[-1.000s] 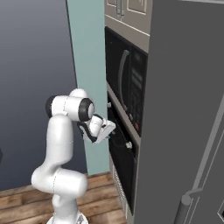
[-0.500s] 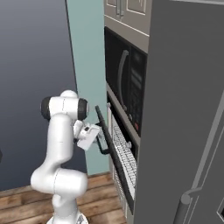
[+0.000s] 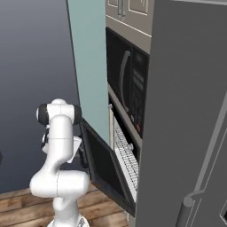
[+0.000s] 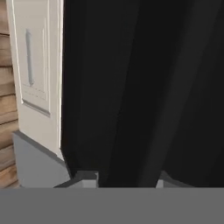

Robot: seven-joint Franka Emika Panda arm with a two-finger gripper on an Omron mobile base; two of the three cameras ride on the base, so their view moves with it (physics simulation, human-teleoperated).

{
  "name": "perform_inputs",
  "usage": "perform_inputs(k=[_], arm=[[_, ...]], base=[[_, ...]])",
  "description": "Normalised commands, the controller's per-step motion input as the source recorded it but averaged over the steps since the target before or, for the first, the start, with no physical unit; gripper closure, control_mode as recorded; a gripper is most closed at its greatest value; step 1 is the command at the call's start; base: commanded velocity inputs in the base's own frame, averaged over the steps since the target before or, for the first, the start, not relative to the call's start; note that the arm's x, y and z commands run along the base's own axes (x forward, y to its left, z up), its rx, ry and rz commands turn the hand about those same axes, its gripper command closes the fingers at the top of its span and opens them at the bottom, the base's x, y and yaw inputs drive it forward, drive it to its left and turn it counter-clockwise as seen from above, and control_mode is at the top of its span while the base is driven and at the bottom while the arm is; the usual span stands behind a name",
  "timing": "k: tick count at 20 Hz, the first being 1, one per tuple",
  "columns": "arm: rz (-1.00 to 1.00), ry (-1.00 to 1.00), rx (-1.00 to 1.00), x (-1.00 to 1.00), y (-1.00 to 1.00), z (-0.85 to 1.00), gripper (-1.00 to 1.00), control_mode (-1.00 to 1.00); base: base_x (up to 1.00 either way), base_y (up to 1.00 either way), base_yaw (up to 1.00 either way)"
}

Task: Take the baked cake out of the oven and place it on the plate for cooling. Then close the oven door.

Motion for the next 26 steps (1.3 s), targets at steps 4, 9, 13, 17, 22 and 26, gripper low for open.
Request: perform_inputs(k=[4,9,13,17,22,26], arm=[[-0.13,-0.02,0.0,0.12,0.21,-0.15,-1.0,-1.0],[-0.1,-0.01,0.0,0.04,0.3,-0.05,-1.0,-1.0],[0.0,0.04,0.0,0.0,0.95,-0.22,-1.0,-1.0],[0.0,0.02,0.01,0.01,1.0,-0.51,-1.0,-1.0],[-0.08,0.01,0.0,0.12,0.97,-0.22,-1.0,-1.0],[0.0,0.07,0.03,0.0,0.97,-0.15,-1.0,-1.0]], base=[[0.0,0.0,0.0],[0.0,0.0,0.0],[0.0,0.0,0.0],[0.0,0.0,0.0],[0.0,0.0,0.0],[0.0,0.0,0.0]])
